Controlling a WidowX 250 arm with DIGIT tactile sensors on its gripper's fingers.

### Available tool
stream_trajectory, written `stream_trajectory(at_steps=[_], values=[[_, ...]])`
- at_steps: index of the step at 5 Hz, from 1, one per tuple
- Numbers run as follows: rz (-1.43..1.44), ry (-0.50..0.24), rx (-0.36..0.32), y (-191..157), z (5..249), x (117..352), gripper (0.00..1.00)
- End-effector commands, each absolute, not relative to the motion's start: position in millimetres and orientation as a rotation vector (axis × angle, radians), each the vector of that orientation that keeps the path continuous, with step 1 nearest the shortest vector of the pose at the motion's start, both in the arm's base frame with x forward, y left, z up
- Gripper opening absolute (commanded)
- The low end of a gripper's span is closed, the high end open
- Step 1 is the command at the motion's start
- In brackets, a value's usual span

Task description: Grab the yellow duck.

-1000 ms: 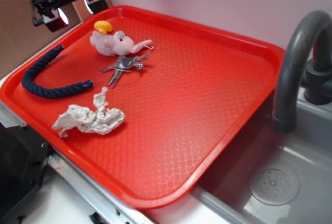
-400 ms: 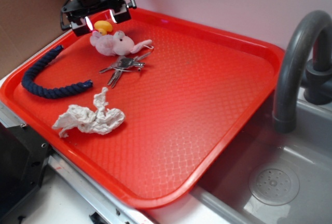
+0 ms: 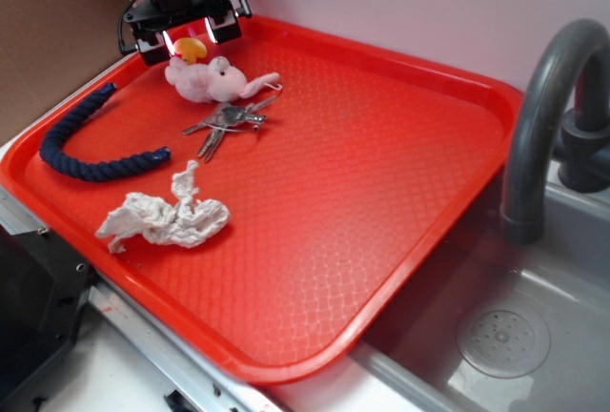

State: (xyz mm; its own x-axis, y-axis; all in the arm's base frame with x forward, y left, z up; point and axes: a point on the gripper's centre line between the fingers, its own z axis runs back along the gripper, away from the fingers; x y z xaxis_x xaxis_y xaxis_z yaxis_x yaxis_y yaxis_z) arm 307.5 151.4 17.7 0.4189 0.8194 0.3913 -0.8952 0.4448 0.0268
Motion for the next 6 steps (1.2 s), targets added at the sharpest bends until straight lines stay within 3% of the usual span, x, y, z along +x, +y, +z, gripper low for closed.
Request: stream_trajectory(at_steps=[1, 3, 4, 5, 6], values=[[1.061, -0.371, 0.234, 157.0, 28.5, 312.9, 0.0], [1.07, -0.362, 0.208, 142.4, 33.3, 304.1, 0.0], [1.015, -0.382, 0.155, 132.7, 74.7, 303.1, 0.0], [0.843, -0.318, -0.042, 100.9, 124.6, 293.0, 0.0], [0.626, -0.165, -0.1, 70.8, 176.6, 291.4, 0.0]])
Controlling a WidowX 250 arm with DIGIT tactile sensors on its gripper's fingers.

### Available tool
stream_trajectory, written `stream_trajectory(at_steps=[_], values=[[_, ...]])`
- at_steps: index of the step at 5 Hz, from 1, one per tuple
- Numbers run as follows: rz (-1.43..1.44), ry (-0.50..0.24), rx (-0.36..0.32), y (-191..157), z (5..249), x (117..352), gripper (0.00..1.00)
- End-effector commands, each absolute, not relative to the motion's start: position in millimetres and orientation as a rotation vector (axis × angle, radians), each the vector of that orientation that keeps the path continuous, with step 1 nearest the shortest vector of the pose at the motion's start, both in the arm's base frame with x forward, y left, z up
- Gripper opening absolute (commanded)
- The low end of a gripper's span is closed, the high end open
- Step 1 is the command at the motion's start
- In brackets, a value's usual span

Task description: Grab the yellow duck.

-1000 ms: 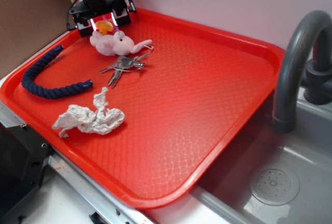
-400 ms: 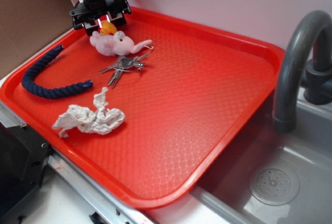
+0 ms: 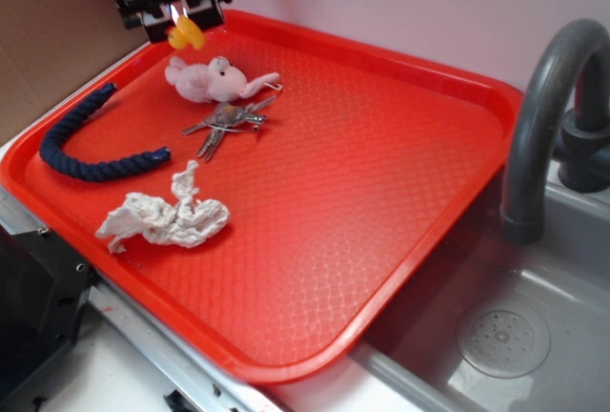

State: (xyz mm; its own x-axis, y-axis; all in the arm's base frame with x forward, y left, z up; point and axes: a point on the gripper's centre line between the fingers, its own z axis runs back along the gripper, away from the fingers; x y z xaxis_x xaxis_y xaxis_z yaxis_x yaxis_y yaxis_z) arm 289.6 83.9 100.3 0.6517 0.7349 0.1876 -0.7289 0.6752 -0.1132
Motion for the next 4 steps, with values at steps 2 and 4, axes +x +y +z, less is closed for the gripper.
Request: stream_trajectory(at_steps=[2, 4], values=[[0.149, 0.0, -0.269, 8.3, 229.0, 272.0, 0.0], [0.162, -0.04, -0.221, 2.3, 222.0, 255.5, 0.0]])
